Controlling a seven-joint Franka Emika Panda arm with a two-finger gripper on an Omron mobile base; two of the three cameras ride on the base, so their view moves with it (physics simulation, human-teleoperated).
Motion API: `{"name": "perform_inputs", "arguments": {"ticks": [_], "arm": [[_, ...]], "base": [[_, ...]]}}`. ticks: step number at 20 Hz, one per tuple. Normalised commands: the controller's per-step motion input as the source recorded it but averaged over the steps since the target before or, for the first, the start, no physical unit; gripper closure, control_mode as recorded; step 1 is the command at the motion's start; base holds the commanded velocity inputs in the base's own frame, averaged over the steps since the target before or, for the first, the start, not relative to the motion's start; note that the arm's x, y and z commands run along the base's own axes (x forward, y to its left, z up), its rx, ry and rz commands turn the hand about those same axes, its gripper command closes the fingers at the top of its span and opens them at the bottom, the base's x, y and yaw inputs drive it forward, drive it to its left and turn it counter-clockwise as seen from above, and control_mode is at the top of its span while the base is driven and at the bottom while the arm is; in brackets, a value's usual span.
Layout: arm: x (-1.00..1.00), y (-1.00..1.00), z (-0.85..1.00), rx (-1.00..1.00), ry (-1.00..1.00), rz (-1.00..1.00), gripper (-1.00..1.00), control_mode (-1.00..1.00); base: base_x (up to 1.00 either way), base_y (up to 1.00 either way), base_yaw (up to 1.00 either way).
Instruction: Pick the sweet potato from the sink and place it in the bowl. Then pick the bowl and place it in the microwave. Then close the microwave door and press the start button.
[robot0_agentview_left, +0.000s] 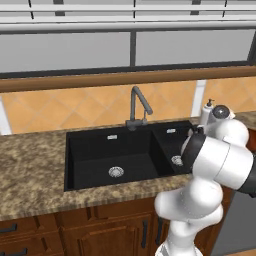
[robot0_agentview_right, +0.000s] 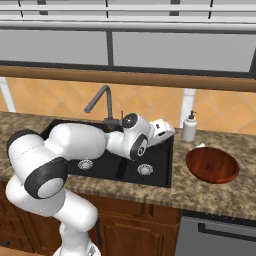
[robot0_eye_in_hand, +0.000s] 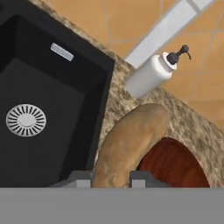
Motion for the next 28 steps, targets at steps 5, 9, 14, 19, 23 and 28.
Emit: {"name": "perform_inputs", "arguments": {"ticks": [5,9,14,19,23,28], "arm": [[-0.31,-0.83,0.36,0.0,0.07,-0.38,1.0,-1.0],[-0.17,-0.78,0.47,0.04,0.06,-0.3,1.0,-1.0],[-0.13,-0.77,0.51,0.14,0.04,-0.21,1.0,-1.0],[-0.02,-0.77,0.5,0.15,0.04,-0.16,1.0,-1.0],[0.0,-0.66,0.13,0.23,0.02,-0.04,1.0,-1.0],[0.01,-0.5,-0.11,0.15,-0.05,0.0,1.0,-1.0]], "base": [[0.0,0.0,0.0],[0.0,0.0,0.0],[0.0,0.0,0.0],[0.0,0.0,0.0],[0.0,0.0,0.0],[0.0,0.0,0.0]]}}
